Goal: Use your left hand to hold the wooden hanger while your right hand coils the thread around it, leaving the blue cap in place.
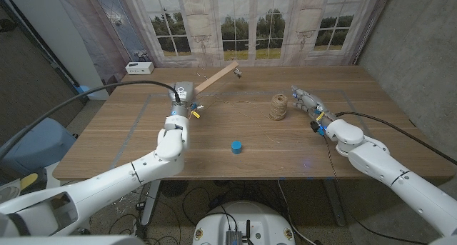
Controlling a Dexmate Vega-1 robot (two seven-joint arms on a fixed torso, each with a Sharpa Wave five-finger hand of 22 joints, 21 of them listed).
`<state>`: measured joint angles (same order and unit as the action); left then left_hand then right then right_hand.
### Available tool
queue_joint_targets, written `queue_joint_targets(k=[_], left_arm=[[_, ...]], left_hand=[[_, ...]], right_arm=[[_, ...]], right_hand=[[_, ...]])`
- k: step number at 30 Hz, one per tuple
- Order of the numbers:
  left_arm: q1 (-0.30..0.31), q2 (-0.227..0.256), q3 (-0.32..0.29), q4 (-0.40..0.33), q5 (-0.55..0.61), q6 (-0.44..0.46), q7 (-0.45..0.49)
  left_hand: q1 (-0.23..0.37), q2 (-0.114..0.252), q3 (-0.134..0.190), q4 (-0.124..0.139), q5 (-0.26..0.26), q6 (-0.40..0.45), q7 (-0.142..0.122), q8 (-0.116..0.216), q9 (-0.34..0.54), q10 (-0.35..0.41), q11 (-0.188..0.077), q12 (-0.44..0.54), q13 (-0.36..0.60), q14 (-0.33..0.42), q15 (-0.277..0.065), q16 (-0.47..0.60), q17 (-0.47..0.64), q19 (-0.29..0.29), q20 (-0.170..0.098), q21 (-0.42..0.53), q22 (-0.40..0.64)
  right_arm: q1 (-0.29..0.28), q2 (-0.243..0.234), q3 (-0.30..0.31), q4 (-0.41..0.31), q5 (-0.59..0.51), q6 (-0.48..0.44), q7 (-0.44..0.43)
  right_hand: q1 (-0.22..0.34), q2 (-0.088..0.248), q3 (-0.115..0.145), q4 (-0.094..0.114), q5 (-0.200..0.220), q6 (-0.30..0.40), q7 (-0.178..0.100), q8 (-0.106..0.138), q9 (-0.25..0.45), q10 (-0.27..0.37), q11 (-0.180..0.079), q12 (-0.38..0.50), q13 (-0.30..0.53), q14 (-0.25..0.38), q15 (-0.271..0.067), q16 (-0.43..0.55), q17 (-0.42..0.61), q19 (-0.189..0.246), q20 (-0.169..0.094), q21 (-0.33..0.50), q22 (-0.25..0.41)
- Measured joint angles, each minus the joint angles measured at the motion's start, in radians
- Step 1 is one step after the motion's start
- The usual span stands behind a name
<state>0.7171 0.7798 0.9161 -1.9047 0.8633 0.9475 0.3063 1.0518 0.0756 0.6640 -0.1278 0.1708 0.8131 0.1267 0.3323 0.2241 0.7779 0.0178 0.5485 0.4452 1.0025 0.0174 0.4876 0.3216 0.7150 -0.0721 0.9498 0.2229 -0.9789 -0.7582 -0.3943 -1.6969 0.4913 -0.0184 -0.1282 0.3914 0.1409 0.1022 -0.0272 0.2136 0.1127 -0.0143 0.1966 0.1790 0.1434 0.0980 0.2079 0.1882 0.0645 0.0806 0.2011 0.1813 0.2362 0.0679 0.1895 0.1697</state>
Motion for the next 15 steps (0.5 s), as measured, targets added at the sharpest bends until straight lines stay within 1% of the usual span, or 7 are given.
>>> queue_joint_targets(k=[2, 4, 5, 8, 9, 13, 15], left_arm=[[0.006, 0.004, -0.009, -0.002, 0.014, -0.016, -0.005], [0.017, 0.009, -0.023, -0.004, 0.022, -0.027, -0.007], [0.024, 0.011, -0.031, -0.004, 0.027, -0.034, -0.009], [0.04, 0.015, -0.052, -0.006, 0.038, -0.047, -0.012], [0.041, 0.015, -0.054, -0.006, 0.04, -0.05, -0.012], [0.062, 0.017, -0.08, -0.006, 0.052, -0.071, -0.013], [0.072, 0.017, -0.093, -0.006, 0.057, -0.078, -0.013]], left_hand=[[0.0, 0.0, -0.001, 0.001, 0.0, 0.0, 0.0, 0.0, 0.0, 0.0, 0.0, 0.005, 0.0, 0.0, 0.0, 0.0, 0.002, 0.0, 0.0, 0.002, 0.0], [0.0, 0.0, -0.001, 0.001, 0.0, 0.0, 0.0, 0.0, 0.0, 0.0, 0.0, 0.006, 0.0, 0.0, 0.0, -0.001, 0.006, 0.0, 0.0, 0.002, -0.004], [0.0, 0.0, -0.001, 0.001, 0.0, 0.0, 0.0, 0.0, 0.0, 0.0, 0.0, 0.007, 0.0, 0.0, 0.0, -0.001, 0.006, 0.0, 0.0, 0.007, -0.005], [0.0, 0.0, -0.001, 0.001, 0.0, 0.0, 0.0, 0.0, 0.0, 0.0, 0.0, 0.007, 0.0, 0.0, 0.0, -0.001, 0.006, 0.0, 0.0, 0.009, -0.005], [0.0, 0.0, -0.001, 0.001, 0.0, 0.0, 0.0, 0.0, 0.0, 0.0, 0.0, 0.008, 0.0, 0.0, 0.0, -0.001, 0.007, -0.004, 0.004, 0.009, -0.005], [0.0, 0.0, -0.001, 0.001, 0.0, 0.0, 0.0, 0.0, 0.001, -0.002, -0.002, 0.011, 0.0, 0.0, 0.0, -0.001, 0.01, -0.005, 0.005, 0.017, -0.005], [0.0, 0.0, -0.001, 0.001, 0.0, 0.0, 0.0, 0.001, 0.001, -0.004, -0.004, 0.011, 0.0, 0.0, 0.0, -0.004, 0.014, -0.006, 0.005, 0.017, -0.005]], right_arm=[[0.006, -0.009, -0.01, -0.026, -0.014, -0.022, -0.007], [0.018, -0.02, -0.025, -0.061, -0.046, -0.08, -0.022], [0.018, -0.021, -0.025, -0.062, -0.046, -0.08, -0.022], [0.036, -0.032, -0.047, -0.103, -0.084, -0.147, -0.037], [0.041, -0.034, -0.052, -0.111, -0.086, -0.15, -0.038], [0.066, -0.041, -0.081, -0.149, -0.134, -0.227, -0.05], [0.081, -0.043, -0.098, -0.166, -0.159, -0.268, -0.056]], right_hand=[[0.0, 0.0, 0.001, -0.001, 0.0, 0.0, 0.0, 0.0, 0.0, 0.002, -0.002, 0.0, 0.0, 0.0, 0.0, 0.0, 0.0, 0.0, 0.0, 0.0, 0.0], [0.0, 0.0, 0.001, -0.001, 0.0, 0.004, -0.004, 0.0, 0.0, 0.002, -0.002, 0.0, 0.0, 0.0, 0.0, 0.0, 0.0, 0.0, 0.0, 0.0, 0.0], [0.0, 0.0, 0.001, -0.001, 0.0, 0.004, -0.004, 0.0, 0.0, 0.002, -0.002, 0.0, 0.0, 0.0, -0.001, 0.0, 0.0, 0.0, 0.0, 0.0, 0.0], [0.005, 0.005, 0.005, -0.005, -0.007, 0.004, -0.004, 0.0, 0.0, 0.002, -0.002, 0.0, 0.0, 0.004, -0.004, 0.0, 0.0, 0.0, 0.0, 0.0, 0.0], [0.005, 0.005, 0.005, -0.005, -0.008, 0.004, -0.004, 0.0, 0.0, 0.002, -0.002, 0.0, 0.0, 0.004, -0.004, 0.0, 0.0, 0.0, 0.0, 0.0, 0.0], [0.01, 0.009, 0.008, -0.008, -0.008, 0.004, -0.004, 0.0, 0.0, 0.001, -0.002, 0.0, 0.0, 0.004, -0.004, 0.0, 0.0, 0.0, 0.0, 0.0, 0.0], [0.016, 0.005, 0.011, -0.011, -0.008, 0.004, -0.004, 0.0, 0.0, 0.001, -0.009, 0.0, 0.0, 0.004, -0.004, 0.0, 0.0, 0.0, 0.0, 0.0, 0.0]])
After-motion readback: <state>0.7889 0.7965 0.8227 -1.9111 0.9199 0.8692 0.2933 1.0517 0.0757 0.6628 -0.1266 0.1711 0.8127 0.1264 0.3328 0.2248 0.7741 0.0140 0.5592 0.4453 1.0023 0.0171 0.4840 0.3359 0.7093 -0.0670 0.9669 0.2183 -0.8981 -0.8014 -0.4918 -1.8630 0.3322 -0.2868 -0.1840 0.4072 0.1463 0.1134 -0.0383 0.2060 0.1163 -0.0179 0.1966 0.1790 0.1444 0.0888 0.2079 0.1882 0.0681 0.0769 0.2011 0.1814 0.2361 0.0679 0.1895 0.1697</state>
